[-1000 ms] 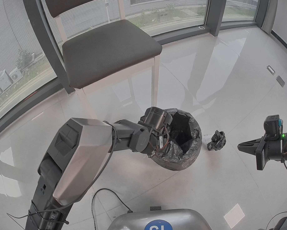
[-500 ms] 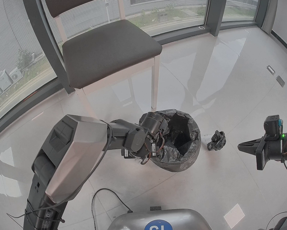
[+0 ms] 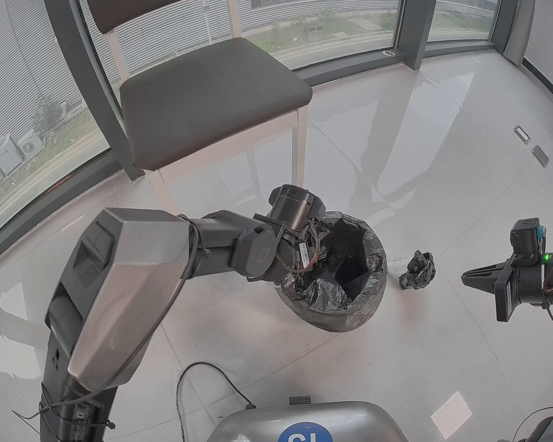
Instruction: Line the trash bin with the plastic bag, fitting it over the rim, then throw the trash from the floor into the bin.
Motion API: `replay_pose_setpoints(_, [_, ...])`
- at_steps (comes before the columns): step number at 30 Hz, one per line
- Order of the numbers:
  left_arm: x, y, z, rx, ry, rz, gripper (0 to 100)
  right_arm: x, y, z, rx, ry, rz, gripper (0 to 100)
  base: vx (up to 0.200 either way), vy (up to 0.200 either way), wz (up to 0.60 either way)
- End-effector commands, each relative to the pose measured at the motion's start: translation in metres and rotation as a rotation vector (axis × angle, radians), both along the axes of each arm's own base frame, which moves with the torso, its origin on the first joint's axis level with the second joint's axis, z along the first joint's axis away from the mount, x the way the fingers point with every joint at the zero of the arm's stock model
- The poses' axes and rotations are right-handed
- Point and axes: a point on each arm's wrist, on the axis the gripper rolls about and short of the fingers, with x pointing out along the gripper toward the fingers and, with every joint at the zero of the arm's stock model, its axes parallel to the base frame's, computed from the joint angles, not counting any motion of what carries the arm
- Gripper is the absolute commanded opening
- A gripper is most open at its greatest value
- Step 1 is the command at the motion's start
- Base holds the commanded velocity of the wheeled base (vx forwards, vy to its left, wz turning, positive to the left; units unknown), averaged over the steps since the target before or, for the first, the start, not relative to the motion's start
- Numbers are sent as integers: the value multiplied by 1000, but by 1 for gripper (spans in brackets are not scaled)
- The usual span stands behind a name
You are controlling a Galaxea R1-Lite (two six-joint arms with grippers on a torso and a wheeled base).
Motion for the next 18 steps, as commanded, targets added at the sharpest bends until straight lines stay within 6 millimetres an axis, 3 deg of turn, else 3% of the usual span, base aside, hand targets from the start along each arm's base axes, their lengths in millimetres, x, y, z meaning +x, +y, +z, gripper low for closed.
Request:
replay_pose_setpoints(1, [-10, 2, 34, -50, -59, -6, 100, 7, -4, 1, -4, 1, -31, 0, 0, 0, 0])
replay_pose_setpoints(8, [-28, 11, 85, -117, -148, -17, 100, 38, -10, -12, -23, 36, -94, 0, 0, 0, 0])
replay_pose_setpoints(10, [-33, 17, 103, -140, -182, -18, 100, 59, -13, -24, -34, 56, -121, 0, 0, 0, 0])
replay_pose_setpoints(11, [-34, 16, 103, -142, -183, -20, 100, 60, -13, -25, -35, 56, -121, 0, 0, 0, 0])
replay_pose_setpoints(12, [-38, 20, 115, -159, -204, -20, 100, 77, -16, -35, -53, 66, -134, 0, 0, 0, 0])
replay_pose_setpoints(18, [-46, 27, 134, -180, -238, -24, 100, 124, -37, -60, -142, 83, -164, 0, 0, 0, 0])
